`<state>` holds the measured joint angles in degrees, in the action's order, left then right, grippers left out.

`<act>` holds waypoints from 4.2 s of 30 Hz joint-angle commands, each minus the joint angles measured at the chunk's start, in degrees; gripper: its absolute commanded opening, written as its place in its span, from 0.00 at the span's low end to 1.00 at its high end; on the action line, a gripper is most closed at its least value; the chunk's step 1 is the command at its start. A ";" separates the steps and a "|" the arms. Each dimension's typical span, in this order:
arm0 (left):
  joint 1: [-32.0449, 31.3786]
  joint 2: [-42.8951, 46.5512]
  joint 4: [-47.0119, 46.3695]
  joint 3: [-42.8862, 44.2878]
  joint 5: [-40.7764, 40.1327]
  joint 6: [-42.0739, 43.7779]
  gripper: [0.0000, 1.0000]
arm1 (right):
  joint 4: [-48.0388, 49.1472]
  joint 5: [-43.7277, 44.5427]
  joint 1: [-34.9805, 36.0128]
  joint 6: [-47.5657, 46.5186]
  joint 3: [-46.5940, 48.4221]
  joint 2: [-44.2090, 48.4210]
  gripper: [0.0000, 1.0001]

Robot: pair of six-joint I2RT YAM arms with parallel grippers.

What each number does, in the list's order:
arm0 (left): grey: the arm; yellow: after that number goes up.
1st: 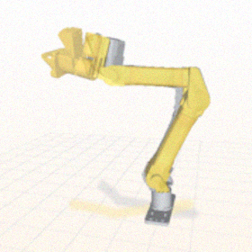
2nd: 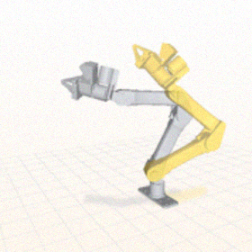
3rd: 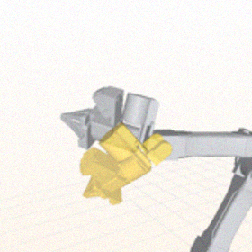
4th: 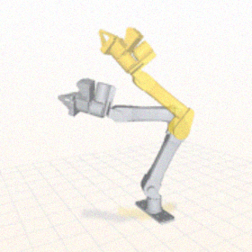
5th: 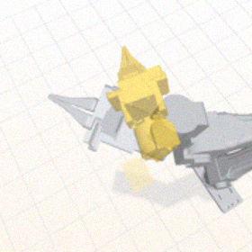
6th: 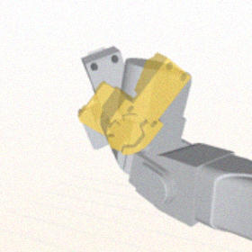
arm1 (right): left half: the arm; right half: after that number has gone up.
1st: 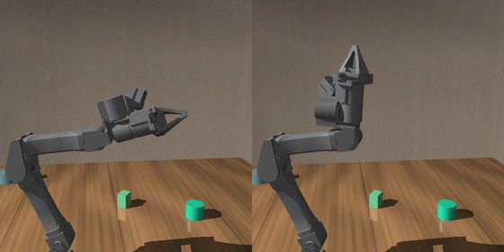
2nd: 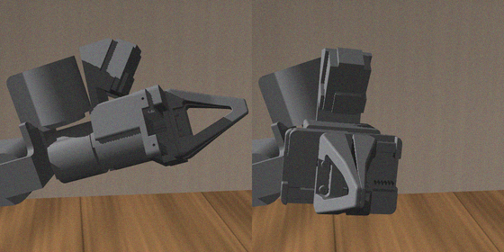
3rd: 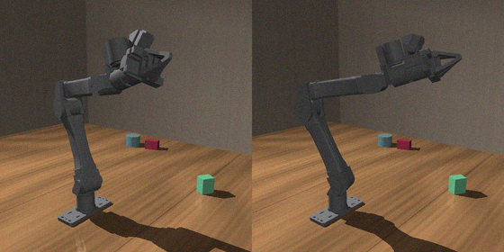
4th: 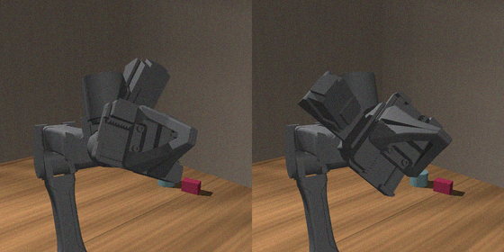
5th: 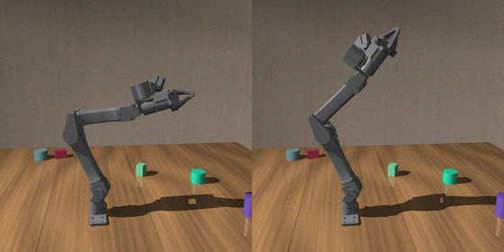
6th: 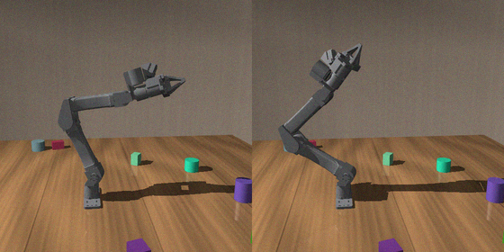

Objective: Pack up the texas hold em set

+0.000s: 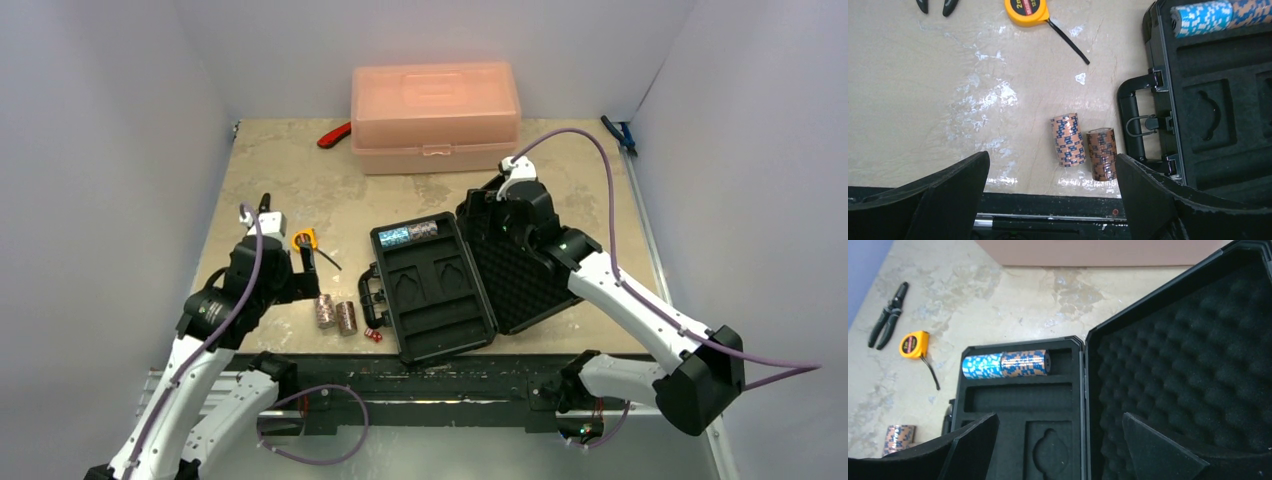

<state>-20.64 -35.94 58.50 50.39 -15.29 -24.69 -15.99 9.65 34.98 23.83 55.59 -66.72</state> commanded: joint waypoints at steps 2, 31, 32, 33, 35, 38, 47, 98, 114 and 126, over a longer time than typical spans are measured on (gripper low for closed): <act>0.34 -5.96 0.67 2.57 5.37 -3.83 0.93 | 1.10 2.03 0.17 -3.51 1.22 -0.96 0.99; -6.99 -21.72 -9.10 -8.61 16.57 -17.88 0.62 | 4.57 -5.76 0.17 -6.18 2.73 -7.47 0.99; -7.37 -22.26 -9.63 -8.90 16.20 -18.24 0.62 | 4.47 -6.01 0.14 -6.09 2.88 -7.60 0.99; -7.76 -22.75 -10.04 -9.20 15.59 -18.68 0.61 | 4.40 -5.93 0.17 -6.02 3.00 -7.70 0.99; -8.52 -23.38 -10.97 -9.63 15.47 -19.49 0.61 | 4.21 -5.39 0.17 -5.85 2.99 -7.65 0.99; -9.39 -24.76 -11.79 -9.85 15.46 -20.54 0.60 | 4.33 -5.49 0.17 -5.90 2.77 -7.68 0.99; -11.58 -28.47 -12.74 -10.69 12.08 -22.41 0.57 | 4.13 -5.99 0.16 -5.81 2.68 -9.00 0.99; -13.89 -36.00 -17.65 -12.80 11.80 -21.00 0.60 | 4.27 -7.01 0.15 -5.73 2.59 -10.78 0.99; -15.50 -37.99 -19.49 -12.43 11.67 -20.92 0.34 | 3.94 -7.01 0.14 -5.73 2.59 -10.63 0.99; -16.05 -34.00 -19.85 -11.70 12.73 -19.71 0.00 | 3.72 -7.16 0.15 -5.60 2.77 -8.77 0.99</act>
<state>-36.23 -73.06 40.42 37.60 -3.18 -45.58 -13.67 3.25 34.98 18.39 56.34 -77.62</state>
